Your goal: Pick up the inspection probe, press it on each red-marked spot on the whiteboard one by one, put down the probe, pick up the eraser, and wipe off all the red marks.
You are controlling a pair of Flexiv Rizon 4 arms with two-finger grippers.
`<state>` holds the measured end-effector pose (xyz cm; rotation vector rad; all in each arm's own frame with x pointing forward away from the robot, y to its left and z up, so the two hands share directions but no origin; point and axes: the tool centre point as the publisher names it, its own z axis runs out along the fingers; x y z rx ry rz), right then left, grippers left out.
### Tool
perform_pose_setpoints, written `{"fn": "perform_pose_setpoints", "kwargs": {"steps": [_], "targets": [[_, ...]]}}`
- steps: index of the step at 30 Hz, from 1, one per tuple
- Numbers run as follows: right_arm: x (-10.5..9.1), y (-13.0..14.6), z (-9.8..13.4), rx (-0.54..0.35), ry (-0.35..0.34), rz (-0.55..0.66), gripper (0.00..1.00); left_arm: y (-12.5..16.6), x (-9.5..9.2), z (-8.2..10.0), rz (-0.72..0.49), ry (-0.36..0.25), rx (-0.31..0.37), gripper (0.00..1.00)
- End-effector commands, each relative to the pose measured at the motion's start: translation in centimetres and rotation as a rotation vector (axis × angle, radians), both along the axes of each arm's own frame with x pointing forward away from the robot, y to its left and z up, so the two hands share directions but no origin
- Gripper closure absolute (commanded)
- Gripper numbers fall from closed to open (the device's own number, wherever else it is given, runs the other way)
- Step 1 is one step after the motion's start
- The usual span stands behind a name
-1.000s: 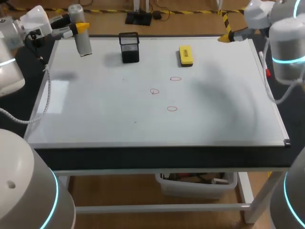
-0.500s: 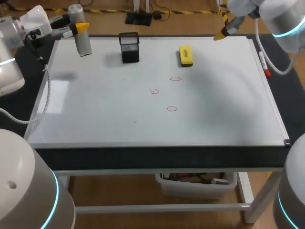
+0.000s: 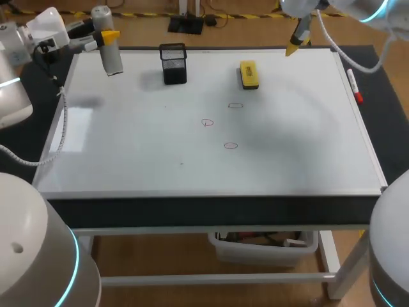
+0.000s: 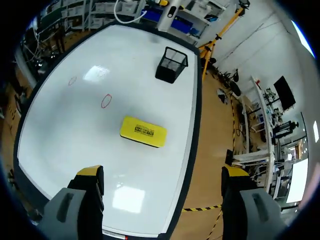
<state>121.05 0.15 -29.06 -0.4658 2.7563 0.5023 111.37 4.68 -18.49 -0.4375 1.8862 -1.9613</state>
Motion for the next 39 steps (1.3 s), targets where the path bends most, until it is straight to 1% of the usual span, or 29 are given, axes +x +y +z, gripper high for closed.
{"fn": "perform_pose_setpoints", "kwargs": {"steps": [1,15,16,18,20,24,26,28,30,34,36,38,39], "targets": [[-0.1,0.3,0.8,-0.589,0.265,0.455,0.00,0.0,0.0,0.0,0.001,-0.004,-0.003,1.00],[-0.1,0.3,0.8,-0.589,0.265,0.455,0.00,0.0,0.0,0.0,0.001,-0.004,-0.003,1.00],[0.2,0.4,0.6,-0.584,0.250,0.485,0.00,0.0,0.0,0.0,0.001,-0.004,-0.003,1.00],[0.5,0.8,-0.1,-0.596,0.252,0.547,0.00,0.0,0.0,0.0,0.001,-0.004,-0.003,1.00],[0.5,1.1,-0.6,-0.605,0.239,0.602,0.00,0.0,0.0,0.0,0.001,-0.004,-0.003,1.00],[0.1,1.6,-1.7,-0.613,0.199,0.706,0.00,0.0,0.0,0.0,0.001,-0.004,-0.003,1.00],[-0.1,1.9,-2.5,-0.611,0.151,0.766,0.00,0.0,0.0,0.0,0.001,-0.004,-0.003,1.00],[-0.6,2.4,-3.1,-0.619,0.124,0.834,0.00,0.0,0.0,0.0,0.001,-0.004,-0.003,1.00],[-0.8,2.6,-3.9,-0.619,0.125,0.876,0.00,0.0,0.0,0.0,0.001,-0.004,-0.003,1.00],[-1.3,3.2,-5.0,-0.579,0.096,0.926,0.00,0.0,0.0,0.0,0.001,-0.004,-0.003,1.00],[-1.5,3.7,-5.5,-0.544,0.056,0.952,0.00,0.0,0.0,0.0,0.001,-0.004,-0.003,1.00],[-1.7,4.2,-6.1,-0.516,0.043,0.978,0.00,0.0,0.0,0.0,0.001,-0.004,-0.003,1.00],[-1.7,4.4,-6.5,-0.498,0.025,0.993,0.00,0.0,0.0,0.0,0.001,-0.004,-0.003,1.00]]}}
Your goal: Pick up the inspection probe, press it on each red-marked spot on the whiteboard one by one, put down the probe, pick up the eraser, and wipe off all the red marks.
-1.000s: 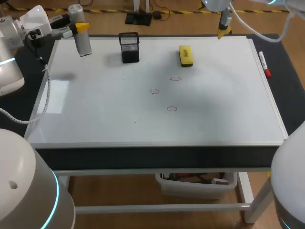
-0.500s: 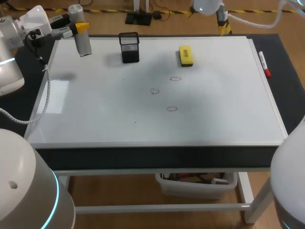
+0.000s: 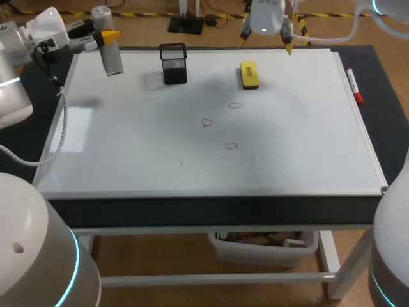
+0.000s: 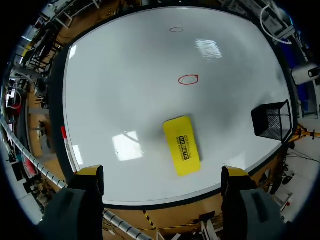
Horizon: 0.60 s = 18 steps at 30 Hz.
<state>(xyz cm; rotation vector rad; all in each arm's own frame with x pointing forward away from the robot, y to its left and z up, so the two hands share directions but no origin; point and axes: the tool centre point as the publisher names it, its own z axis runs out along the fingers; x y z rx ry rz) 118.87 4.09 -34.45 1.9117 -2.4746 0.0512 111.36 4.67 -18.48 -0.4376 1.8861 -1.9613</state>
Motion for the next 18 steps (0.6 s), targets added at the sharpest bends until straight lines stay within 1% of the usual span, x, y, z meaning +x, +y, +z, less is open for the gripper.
{"fn": "perform_pose_setpoints", "kwargs": {"steps": [1,4,7,12,13,14,18], "targets": [[0.4,0.6,-1.3,0.051,0.010,0.040,0.00,0.0,0.0,0.0,0.001,-0.004,-0.003,1.00],[0.2,1.1,-2.2,0.080,0.008,0.077,0.00,0.0,0.0,0.0,0.001,-0.004,-0.003,1.00],[0.0,1.7,-2.9,0.077,0.019,0.124,0.00,0.0,0.0,0.0,0.001,-0.004,-0.003,1.00],[-0.1,2.3,-4.2,0.066,0.055,0.156,0.00,0.0,0.0,0.0,0.001,-0.004,-0.003,1.00],[-0.1,2.4,-4.4,0.071,0.057,0.167,0.00,0.0,0.0,0.0,0.001,-0.004,-0.003,1.00],[-0.2,2.6,-4.6,0.058,0.074,0.170,0.00,0.0,0.0,0.0,0.001,-0.004,-0.003,1.00],[-0.4,3.1,-5.1,0.051,0.091,0.182,0.00,0.0,0.0,0.0,0.001,-0.004,-0.003,1.00]]}}
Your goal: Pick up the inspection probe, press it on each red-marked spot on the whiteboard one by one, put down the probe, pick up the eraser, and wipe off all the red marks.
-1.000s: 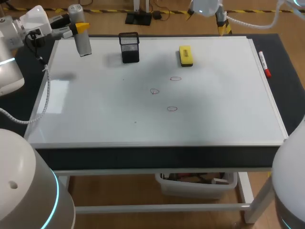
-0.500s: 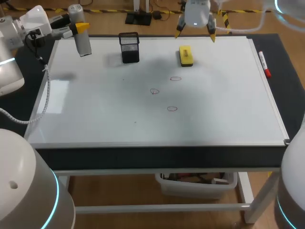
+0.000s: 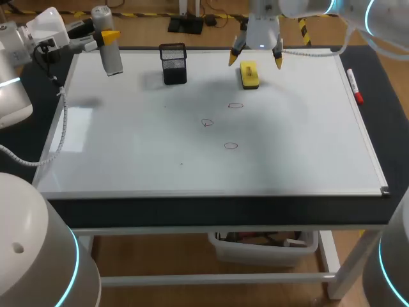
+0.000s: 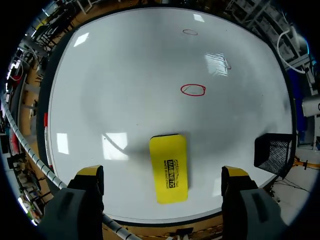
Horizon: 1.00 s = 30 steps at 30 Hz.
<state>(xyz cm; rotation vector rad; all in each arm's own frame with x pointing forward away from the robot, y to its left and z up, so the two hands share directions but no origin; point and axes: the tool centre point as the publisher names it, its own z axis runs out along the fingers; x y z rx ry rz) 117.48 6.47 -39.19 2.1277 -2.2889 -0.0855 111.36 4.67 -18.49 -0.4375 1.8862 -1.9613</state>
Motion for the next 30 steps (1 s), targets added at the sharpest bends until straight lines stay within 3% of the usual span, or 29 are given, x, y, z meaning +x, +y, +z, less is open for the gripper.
{"fn": "perform_pose_setpoints", "kwargs": {"steps": [1,30], "targets": [[0.9,0.8,-0.5,-0.017,0.033,0.003,0.00,0.0,0.0,0.0,0.001,-0.004,-0.003,1.00],[1.5,1.3,-3.4,-0.001,0.107,0.058,0.00,0.0,0.0,0.0,0.001,-0.004,-0.003,1.00]]}}
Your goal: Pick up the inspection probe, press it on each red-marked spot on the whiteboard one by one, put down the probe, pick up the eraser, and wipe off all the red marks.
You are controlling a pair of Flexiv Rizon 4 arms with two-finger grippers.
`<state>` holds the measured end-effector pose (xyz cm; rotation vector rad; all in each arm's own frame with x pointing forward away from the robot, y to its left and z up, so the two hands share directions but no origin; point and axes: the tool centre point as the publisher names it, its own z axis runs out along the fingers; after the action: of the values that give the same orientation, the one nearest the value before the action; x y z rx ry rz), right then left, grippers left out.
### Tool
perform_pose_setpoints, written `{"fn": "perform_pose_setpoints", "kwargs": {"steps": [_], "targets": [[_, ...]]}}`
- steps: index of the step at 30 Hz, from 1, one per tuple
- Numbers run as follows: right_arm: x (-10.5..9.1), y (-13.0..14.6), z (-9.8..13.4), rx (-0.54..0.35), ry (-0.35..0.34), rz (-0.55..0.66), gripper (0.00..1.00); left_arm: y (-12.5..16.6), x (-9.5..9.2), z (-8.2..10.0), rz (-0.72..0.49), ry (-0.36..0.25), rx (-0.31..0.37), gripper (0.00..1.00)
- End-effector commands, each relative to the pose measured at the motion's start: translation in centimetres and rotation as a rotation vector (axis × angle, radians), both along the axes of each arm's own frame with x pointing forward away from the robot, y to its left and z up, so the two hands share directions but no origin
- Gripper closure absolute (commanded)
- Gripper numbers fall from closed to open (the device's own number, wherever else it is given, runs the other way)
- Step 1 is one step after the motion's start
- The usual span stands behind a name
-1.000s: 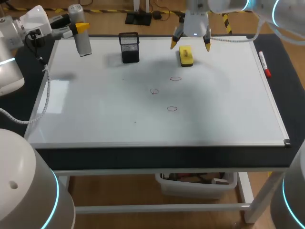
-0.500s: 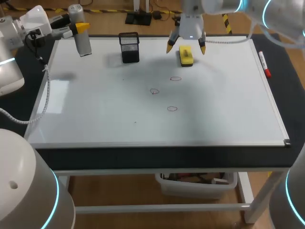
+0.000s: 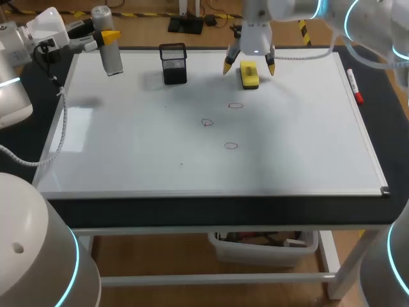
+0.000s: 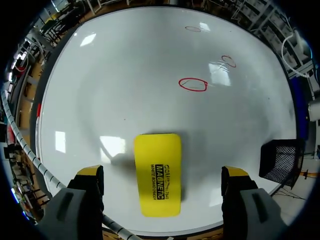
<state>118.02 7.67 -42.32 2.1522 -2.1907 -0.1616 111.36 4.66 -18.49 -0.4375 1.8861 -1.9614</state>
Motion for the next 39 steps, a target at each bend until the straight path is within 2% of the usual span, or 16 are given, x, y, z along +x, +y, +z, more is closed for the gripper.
{"fn": "perform_pose_setpoints", "kwargs": {"steps": [1,2,3,7,17,24,30,39], "targets": [[1.0,0.1,-0.4,-0.007,0.038,0.001,0.02,0.0,0.0,0.0,0.001,-0.004,-0.003,1.00],[1.0,0.1,-0.4,-0.007,0.040,0.001,0.18,0.0,0.0,0.0,0.001,-0.004,-0.003,1.00],[0.9,0.0,-0.5,-0.007,0.042,0.000,0.40,0.0,0.0,0.0,0.001,-0.004,-0.003,1.00],[0.9,-0.1,-0.7,-0.022,0.057,0.004,1.00,0.0,0.0,0.0,0.001,-0.004,-0.003,1.00],[0.3,-0.8,1.3,-0.055,0.044,-0.024,1.00,0.0,0.0,0.0,0.001,-0.004,-0.003,1.00],[-1.5,-2.6,3.9,-0.063,-0.011,-0.073,1.00,0.0,0.0,0.0,0.001,-0.004,-0.003,1.00],[-4.2,-5.3,6.0,-0.071,-0.054,-0.138,1.00,0.0,0.0,0.0,0.001,-0.004,-0.003,1.00],[-9.1,-9.8,7.1,-0.098,-0.088,-0.269,1.00,0.0,0.0,0.0,0.001,-0.004,-0.003,1.00]]}}
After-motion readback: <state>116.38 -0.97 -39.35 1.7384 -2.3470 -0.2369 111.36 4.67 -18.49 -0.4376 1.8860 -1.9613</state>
